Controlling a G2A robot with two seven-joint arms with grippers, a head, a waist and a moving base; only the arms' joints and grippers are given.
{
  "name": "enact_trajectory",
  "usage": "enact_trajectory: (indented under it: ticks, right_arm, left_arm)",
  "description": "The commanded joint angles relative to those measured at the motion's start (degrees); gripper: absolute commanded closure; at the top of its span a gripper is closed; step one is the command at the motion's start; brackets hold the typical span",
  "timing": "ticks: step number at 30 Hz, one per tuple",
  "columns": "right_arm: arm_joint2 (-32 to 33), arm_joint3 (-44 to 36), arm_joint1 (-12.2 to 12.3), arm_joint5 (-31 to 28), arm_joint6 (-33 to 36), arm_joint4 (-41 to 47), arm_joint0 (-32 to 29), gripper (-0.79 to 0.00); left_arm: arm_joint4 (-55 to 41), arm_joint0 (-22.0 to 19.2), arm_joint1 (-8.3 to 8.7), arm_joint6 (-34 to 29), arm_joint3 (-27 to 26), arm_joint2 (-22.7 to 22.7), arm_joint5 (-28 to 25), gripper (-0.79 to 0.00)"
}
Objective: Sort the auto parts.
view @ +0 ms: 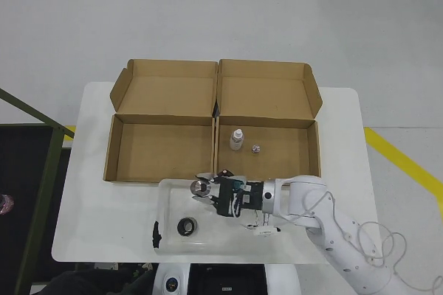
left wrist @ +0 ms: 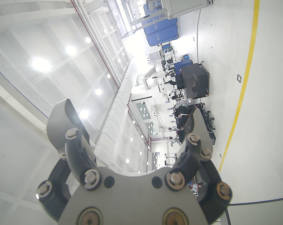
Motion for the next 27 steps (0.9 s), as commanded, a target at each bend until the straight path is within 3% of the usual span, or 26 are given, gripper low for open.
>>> enact_trajectory:
  ticks: [1,15,27]
  right_arm:
    - [0.45,0.0,0.04,0.16,-0.06,0.51,0.12,0.0]
    - [0.16,2.02,-0.53,3.47,-0.66,1.87,2.94,0.0]
    - [-3.72,6.15,-2.16,8.05,0.48,2.14,7.9,0.0]
  left_arm:
    - [0.0,0.0,0.0,0.0,0.0,0.0,0.0,-0.785]
    - [0.0,0.0,0.0,0.0,0.0,0.0,0.0,-0.785]
    - [0.0,0.0,0.0,0.0,0.0,0.0,0.0,-0.785]
